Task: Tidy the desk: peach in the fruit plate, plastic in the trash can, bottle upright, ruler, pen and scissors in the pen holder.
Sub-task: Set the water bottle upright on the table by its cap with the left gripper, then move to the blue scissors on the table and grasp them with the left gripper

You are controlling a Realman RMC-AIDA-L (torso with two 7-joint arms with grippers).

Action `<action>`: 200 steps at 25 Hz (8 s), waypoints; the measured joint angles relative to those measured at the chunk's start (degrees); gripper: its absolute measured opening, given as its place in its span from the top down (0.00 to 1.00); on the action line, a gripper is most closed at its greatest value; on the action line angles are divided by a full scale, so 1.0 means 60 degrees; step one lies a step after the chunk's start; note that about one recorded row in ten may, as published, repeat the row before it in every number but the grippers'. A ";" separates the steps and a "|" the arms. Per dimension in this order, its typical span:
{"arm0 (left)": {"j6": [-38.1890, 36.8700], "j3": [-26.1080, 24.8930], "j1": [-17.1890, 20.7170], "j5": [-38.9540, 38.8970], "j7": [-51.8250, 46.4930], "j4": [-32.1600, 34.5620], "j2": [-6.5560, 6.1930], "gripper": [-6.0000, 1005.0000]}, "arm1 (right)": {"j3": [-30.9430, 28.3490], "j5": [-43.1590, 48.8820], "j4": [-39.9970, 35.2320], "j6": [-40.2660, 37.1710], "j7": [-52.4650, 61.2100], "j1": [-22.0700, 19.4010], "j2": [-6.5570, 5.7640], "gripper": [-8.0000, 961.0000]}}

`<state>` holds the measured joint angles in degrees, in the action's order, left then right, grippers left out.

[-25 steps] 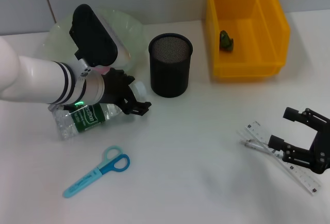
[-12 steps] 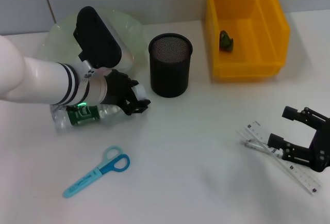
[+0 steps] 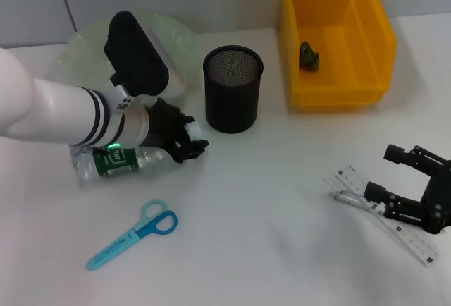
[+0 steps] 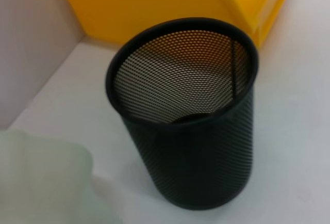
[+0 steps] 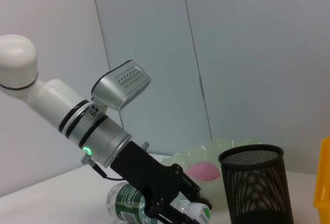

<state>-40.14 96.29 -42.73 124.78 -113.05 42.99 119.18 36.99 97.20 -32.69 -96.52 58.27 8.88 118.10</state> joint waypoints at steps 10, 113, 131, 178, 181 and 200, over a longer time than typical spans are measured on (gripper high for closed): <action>-0.0912 0.0040 0.0535 -0.0040 -0.0020 0.1275 -0.0009 0.53 | -0.0049 0.0000 0.0000 0.0004 0.0006 -0.0049 0.0008 0.13; -0.1483 -0.1980 0.3605 -0.5888 0.3665 0.3187 -0.0104 0.54 | 0.0060 0.0118 -0.0001 0.0063 0.0249 0.0246 0.0062 0.13; -0.1760 -0.2070 0.3982 -0.7477 0.5278 0.2544 -0.0118 0.47 | 0.0059 0.0247 -0.0001 0.0062 0.0320 0.0279 0.0075 0.13; -0.5722 -0.2753 0.6904 -0.4429 0.4067 0.6625 -0.0120 0.19 | -0.0068 0.0175 -0.0088 0.0060 0.0166 0.0388 0.0121 0.13; -0.5668 -0.2487 0.6848 -0.3575 0.3379 0.6972 -0.0109 0.19 | -0.0074 0.0175 -0.0088 0.0057 0.0163 0.0392 0.0122 0.13; -0.5519 -0.0727 0.5449 0.1172 -0.1579 0.7989 -0.0089 0.19 | -0.0071 0.0195 -0.0103 0.0072 0.0145 0.0296 0.0121 0.13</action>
<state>-73.26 91.93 -10.04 131.81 -122.52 90.93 118.65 36.57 98.37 -33.31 -96.09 59.14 10.66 118.82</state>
